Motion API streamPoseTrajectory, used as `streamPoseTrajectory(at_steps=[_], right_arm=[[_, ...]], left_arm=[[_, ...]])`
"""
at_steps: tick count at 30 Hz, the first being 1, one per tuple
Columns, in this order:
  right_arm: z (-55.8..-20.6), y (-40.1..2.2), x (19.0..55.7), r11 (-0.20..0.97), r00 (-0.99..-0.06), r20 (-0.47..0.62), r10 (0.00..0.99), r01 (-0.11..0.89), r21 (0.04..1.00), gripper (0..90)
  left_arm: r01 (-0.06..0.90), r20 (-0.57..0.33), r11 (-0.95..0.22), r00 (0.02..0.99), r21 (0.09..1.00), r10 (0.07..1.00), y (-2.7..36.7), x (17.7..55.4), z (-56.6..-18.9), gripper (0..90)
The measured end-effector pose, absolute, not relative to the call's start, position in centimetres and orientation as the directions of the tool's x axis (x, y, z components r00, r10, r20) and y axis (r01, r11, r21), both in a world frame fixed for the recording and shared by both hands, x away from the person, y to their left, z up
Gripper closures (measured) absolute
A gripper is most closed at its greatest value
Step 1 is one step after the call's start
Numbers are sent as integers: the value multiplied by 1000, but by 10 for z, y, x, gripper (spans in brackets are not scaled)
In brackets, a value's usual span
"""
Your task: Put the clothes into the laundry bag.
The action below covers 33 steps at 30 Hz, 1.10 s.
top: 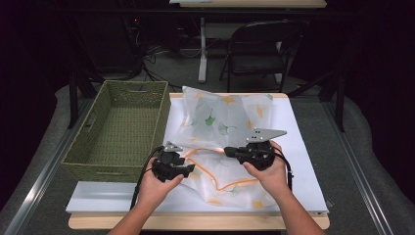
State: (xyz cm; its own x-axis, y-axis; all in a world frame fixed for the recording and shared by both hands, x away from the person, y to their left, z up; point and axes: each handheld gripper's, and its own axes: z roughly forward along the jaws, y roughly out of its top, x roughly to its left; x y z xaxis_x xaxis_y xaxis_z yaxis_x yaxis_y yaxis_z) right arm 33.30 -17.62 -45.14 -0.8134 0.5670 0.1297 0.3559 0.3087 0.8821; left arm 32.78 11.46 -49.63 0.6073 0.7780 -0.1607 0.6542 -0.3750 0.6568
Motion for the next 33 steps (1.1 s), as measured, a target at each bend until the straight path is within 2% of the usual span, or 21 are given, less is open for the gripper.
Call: streamPoseTrajectory(at_steps=[25,29,33], right_arm=[[-453,-200,338,265,-782,152,604,378,887,885],[-453,-206,339,248,-772,162,614,384,890,884],[-454,-206,339,248,-771,163,616,386,888,885]], left_arm=[[682,-130,-398,584,613,801,115,327,-540,460],[672,-93,-418,586,612,805,114,325,-544,540],[668,-75,-420,579,615,812,116,323,-544,708]])
